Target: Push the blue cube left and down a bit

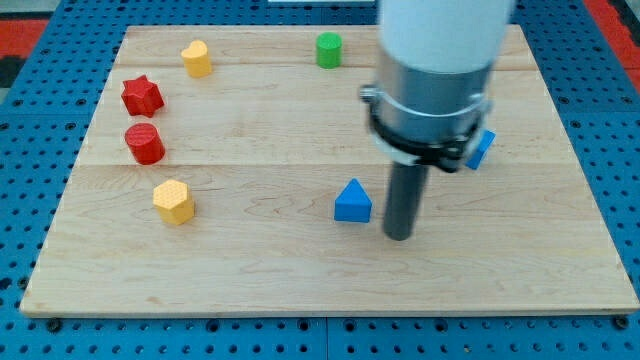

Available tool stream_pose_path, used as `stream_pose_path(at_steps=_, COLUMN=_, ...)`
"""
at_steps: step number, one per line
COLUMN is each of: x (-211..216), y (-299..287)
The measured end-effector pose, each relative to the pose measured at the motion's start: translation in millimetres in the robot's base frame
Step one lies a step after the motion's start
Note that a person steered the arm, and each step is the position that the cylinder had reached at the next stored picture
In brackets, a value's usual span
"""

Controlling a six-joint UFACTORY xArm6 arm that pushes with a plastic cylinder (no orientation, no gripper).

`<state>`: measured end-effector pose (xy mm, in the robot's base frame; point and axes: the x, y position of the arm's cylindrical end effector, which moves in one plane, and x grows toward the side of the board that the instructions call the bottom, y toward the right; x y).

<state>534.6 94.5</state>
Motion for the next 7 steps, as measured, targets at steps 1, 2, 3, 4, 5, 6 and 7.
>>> stream_pose_path(at_steps=1, x=-13.5, y=8.9)
stream_pose_path(at_steps=2, x=-26.4, y=-30.2)
stream_pose_path(at_steps=3, x=-33.1, y=-71.5)
stream_pose_path(at_steps=4, x=-34.4, y=-57.0)
stream_pose_path(at_steps=5, x=-36.2, y=33.7)
stream_pose_path(at_steps=6, x=-51.0, y=106.2)
stream_pose_path(at_steps=7, x=-80.7, y=140.0)
